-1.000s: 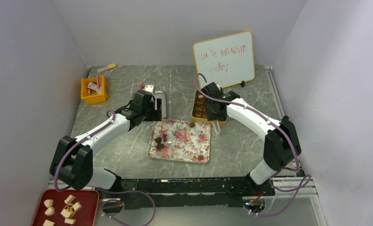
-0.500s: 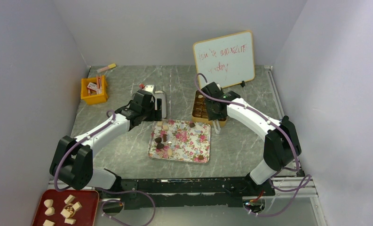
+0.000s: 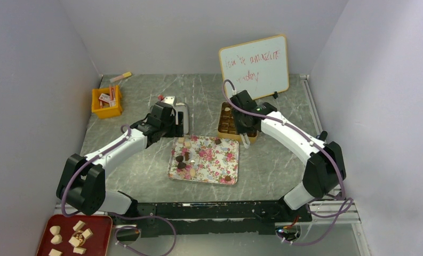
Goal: Pack the chocolate
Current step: Place the fake chocolate in the packing box, then pick up the fake chocolate from the plate.
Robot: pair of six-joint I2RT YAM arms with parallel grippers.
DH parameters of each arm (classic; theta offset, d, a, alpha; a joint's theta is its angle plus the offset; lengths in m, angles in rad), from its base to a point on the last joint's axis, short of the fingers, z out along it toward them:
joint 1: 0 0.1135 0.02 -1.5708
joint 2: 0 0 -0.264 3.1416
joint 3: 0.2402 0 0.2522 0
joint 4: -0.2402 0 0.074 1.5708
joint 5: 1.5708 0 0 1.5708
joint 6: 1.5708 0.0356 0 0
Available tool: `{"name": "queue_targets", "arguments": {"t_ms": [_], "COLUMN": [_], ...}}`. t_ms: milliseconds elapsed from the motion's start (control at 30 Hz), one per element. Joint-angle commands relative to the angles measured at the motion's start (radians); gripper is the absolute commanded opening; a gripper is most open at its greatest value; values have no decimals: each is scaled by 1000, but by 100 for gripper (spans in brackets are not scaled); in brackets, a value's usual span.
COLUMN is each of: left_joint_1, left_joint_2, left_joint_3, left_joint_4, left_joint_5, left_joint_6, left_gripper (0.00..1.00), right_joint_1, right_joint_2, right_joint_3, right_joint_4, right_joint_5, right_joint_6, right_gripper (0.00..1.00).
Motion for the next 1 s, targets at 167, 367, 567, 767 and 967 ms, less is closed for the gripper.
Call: {"name": "queue_targets", "arguments": {"t_ms": [167, 367, 567, 767, 967], "left_joint_1": [4, 4, 4, 7, 14], "left_joint_2": [-46, -95, -145, -192, -215], "left_joint_3": [-4, -11, 4, 7, -2], "left_joint_4": [2, -37, -94, -122, -141], "left_joint_5": [-3, -46, -141, -187, -188], "left_joint_6": [-39, -74, -123, -144, -143], "left_gripper": [79, 79, 79, 80, 80], "right_joint_1": [162, 320, 450, 516, 556], "right_joint_2": [-57, -69, -74, -51, -11], "right_joint_3": [111, 64, 31, 15, 12], "right_joint_4": [-56, -68, -70, -54, -41], "right_joint_5": [-34, -64, -81, -102, -114], "right_joint_6": [-36, 38, 95, 116, 130], "right_gripper": [25, 25, 25, 27, 33]}}
